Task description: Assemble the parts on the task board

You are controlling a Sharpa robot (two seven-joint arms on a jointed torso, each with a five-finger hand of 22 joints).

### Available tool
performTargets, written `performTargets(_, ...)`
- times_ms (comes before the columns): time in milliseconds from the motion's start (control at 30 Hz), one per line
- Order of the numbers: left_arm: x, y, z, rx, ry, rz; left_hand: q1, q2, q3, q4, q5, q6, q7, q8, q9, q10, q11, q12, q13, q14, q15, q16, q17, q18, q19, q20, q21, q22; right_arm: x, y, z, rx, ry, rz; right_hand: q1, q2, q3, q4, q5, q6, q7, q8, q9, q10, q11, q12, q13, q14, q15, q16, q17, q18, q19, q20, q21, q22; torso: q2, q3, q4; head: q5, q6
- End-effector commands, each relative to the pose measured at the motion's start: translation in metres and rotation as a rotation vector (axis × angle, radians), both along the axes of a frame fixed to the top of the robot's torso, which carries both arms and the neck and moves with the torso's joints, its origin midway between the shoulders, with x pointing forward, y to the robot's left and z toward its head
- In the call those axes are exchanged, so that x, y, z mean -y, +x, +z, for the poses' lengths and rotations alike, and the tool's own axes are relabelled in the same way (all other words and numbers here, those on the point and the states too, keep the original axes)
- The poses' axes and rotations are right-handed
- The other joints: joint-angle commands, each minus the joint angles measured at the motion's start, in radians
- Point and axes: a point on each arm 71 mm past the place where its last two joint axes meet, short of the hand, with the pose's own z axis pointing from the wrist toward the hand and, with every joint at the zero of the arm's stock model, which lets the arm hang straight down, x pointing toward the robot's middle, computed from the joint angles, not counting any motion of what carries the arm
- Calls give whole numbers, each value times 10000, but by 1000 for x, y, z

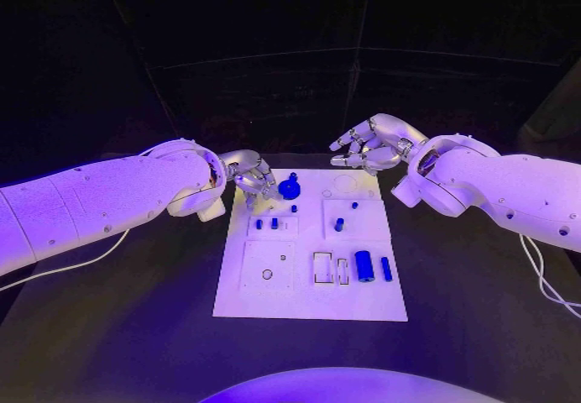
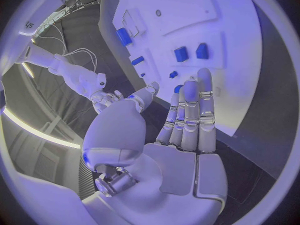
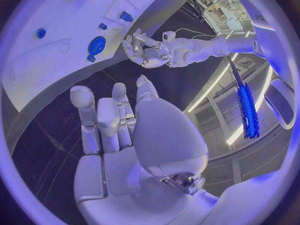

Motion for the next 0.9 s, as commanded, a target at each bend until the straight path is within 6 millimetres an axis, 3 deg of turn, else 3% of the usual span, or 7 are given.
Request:
performTargets(33, 14, -2, 12, 2045, -1071, -1230, 344, 25, -402, 30, -29, 134, -32, -196, -259, -100, 30, -152, -239, -103, 11, -153, -188, 177, 31, 129, -273, -246, -1, 0, 2, 101, 38, 51, -2, 119, -68, 18, 35, -54, -16, 21, -7, -75, -21, -55, -12, -69, 21, -50, -12, 160, -59, 1, -45, -10, 16, -4, -16, 5, 49)
performTargets(267, 27, -4, 0, 2804, -371, -1996, 1192, 6, -1220, -74, -40, 489, -13, -510, -816, -129, 21, -298, -715, 49, 20, -136, -453, 214, 406, 162, -613, -649, -1, 0, 2, 101, 40, 35, 2, 123, -66, 17, 38, -56, -15, 20, -7, -76, -21, -53, -12, -73, 21, -62, -23, 161, -62, 1, -50, -15, 8, 9, -4, -33, 158)
performTargets(433, 39, -4, -9, 3566, 627, -2630, 2208, 17, -1070, -627, -24, 709, -94, -698, -1101, -196, -39, -480, -1015, 338, -99, 137, -394, 220, 742, 56, -543, -683, -3, 0, 2, 103, 46, 48, 17, 139, -59, 14, 45, -60, -15, 21, -7, -82, -20, -52, -15, -72, 22, -54, -8, 160, -60, 2, -51, -12, 19, 4, -21, -34, 195)
performTargets(667, 46, 2, -19, 4065, 1863, -2803, 2388, -109, -1102, -735, -26, 1232, -236, -1287, -1784, 71, -166, -811, -1694, 2185, -262, 3200, 2197, 158, 1691, -124, 241, -247, -3, 0, 2, 124, 58, 39, 52, 166, -44, 3, 75, -64, -15, 24, -6, -83, -21, -34, -9, -69, 22, -45, 12, 158, -54, 4, -52, -5, 20, 10, -23, -29, 238)
performTargets(900, 51, 6, -26, 4087, 2314, -2718, 2482, -35, -855, -769, -32, 1762, -287, -1596, -2176, 263, -181, -1088, -2208, 2861, -273, 4574, 3429, -177, 2475, -197, 2686, 1931, -4, 0, 2, 138, 67, 29, 76, 180, -38, -3, 128, -67, -14, 28, -6, -90, -22, -28, -16, -68, 22, -49, 17, 158, -50, 5, -57, -3, 22, -2, -14, -54, 222)
